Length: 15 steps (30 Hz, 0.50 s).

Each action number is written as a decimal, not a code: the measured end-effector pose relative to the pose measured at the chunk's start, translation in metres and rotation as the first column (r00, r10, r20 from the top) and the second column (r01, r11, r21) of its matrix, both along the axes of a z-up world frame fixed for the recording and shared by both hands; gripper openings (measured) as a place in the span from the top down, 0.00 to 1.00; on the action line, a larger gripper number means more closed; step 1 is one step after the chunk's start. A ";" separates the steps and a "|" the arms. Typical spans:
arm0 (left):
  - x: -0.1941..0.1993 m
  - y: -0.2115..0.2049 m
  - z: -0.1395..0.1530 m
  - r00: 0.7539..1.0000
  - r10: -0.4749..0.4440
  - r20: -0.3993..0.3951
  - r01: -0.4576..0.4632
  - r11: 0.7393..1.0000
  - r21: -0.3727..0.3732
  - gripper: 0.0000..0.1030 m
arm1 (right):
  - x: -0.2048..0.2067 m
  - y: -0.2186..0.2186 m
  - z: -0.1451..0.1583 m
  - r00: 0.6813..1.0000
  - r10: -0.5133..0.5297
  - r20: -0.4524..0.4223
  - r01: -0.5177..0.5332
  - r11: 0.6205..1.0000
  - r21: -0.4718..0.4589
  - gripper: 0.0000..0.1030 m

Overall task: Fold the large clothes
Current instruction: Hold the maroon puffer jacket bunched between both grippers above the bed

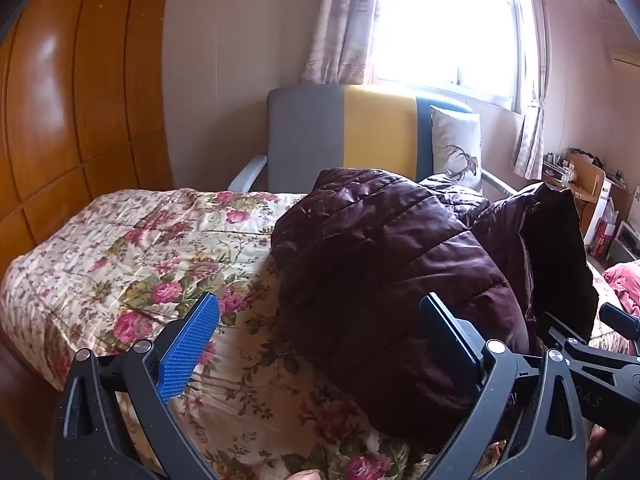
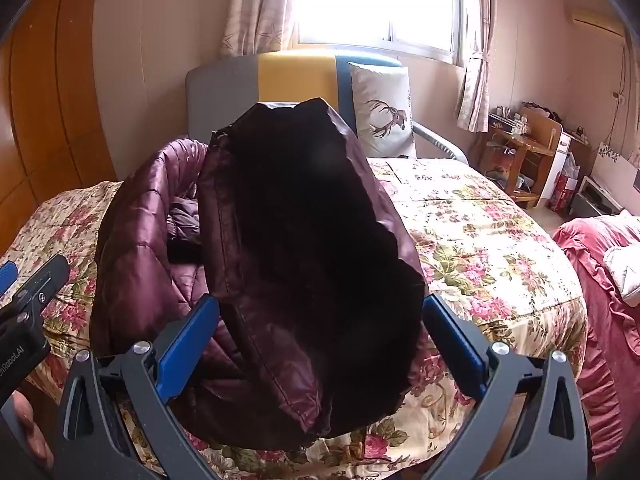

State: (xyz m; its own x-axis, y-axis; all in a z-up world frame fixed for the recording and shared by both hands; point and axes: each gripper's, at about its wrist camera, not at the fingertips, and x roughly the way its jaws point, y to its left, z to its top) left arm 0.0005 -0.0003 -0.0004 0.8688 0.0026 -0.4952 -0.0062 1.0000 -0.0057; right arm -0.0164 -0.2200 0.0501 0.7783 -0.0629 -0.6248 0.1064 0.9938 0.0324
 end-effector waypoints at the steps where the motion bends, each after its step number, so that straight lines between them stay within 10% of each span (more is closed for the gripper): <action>1: 0.000 0.000 0.000 1.000 0.000 -0.001 0.000 1.000 -0.001 0.04 | 0.000 0.000 0.000 1.000 0.002 0.001 -0.002 1.000 -0.001 0.02; 15: -0.008 0.000 -0.006 1.000 0.003 0.004 -0.003 1.000 0.011 0.04 | -0.003 -0.017 0.003 0.999 -0.036 0.036 0.035 0.999 0.032 0.02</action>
State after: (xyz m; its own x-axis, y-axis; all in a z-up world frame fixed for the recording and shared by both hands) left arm -0.0076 -0.0004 -0.0068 0.8709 0.0108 -0.4913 -0.0095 0.9999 0.0051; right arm -0.0196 -0.2367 0.0526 0.7982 -0.0722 -0.5981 0.1401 0.9878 0.0677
